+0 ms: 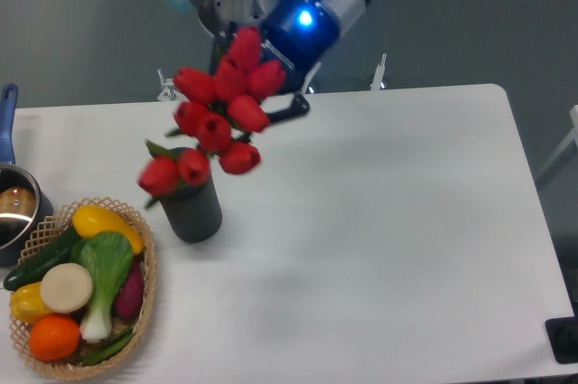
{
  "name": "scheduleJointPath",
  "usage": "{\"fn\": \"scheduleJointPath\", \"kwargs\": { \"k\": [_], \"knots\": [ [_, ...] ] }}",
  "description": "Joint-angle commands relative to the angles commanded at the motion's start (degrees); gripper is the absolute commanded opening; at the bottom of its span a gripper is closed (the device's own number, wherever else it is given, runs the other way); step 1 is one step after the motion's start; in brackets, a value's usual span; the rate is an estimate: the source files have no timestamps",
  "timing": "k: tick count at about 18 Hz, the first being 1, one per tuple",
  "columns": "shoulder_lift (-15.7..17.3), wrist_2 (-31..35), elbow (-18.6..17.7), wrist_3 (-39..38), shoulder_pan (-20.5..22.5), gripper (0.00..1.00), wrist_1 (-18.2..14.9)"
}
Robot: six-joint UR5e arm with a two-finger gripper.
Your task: Pick up the flowers from the vase
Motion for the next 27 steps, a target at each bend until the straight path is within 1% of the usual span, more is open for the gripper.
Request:
{"fn": "scheduleJointPath", "kwargs": {
  "k": [2, 4, 5, 7, 10, 12, 14, 17, 19, 21, 24, 26, 27],
  "knots": [
    [-1.4, 9.1, 2.6, 0.8, -0.3, 0.00, -0.1],
    [-2.0, 12.2, 3.4, 1.3, -0.4, 0.00, -0.2],
    [-1.9, 14.0, 2.9, 1.8, -0.3, 0.00, -0.3],
    [-1.8, 22.3, 1.7, 7.1, 0.1, 0.00, -0.4],
    [-2.0, 32.4, 1.7, 8.7, 0.5, 0.00, -1.5],
    [-2.5, 36.9, 1.8, 8.9, 0.6, 0.00, -3.2],
    [-3.9, 40.6, 2.2, 9.8, 1.1, 0.00, -3.6],
    [-5.1, 47.1, 2.6, 10.6, 1.5, 0.00, -5.5],
    [-6.1, 50.4, 2.7, 12.4, 2.1, 0.00, -6.9],
    [-7.1, 52.4, 3.2, 16.7, 2.9, 0.00, -8.2],
    [-8.5, 54.2, 5.2, 18.0, 4.1, 0.00, -11.2],
    [-9.1, 54.3, 6.3, 19.6, 5.0, 0.00, -11.5],
    [-9.2, 54.4, 6.2, 19.6, 5.4, 0.00, -11.6]
  ]
}}
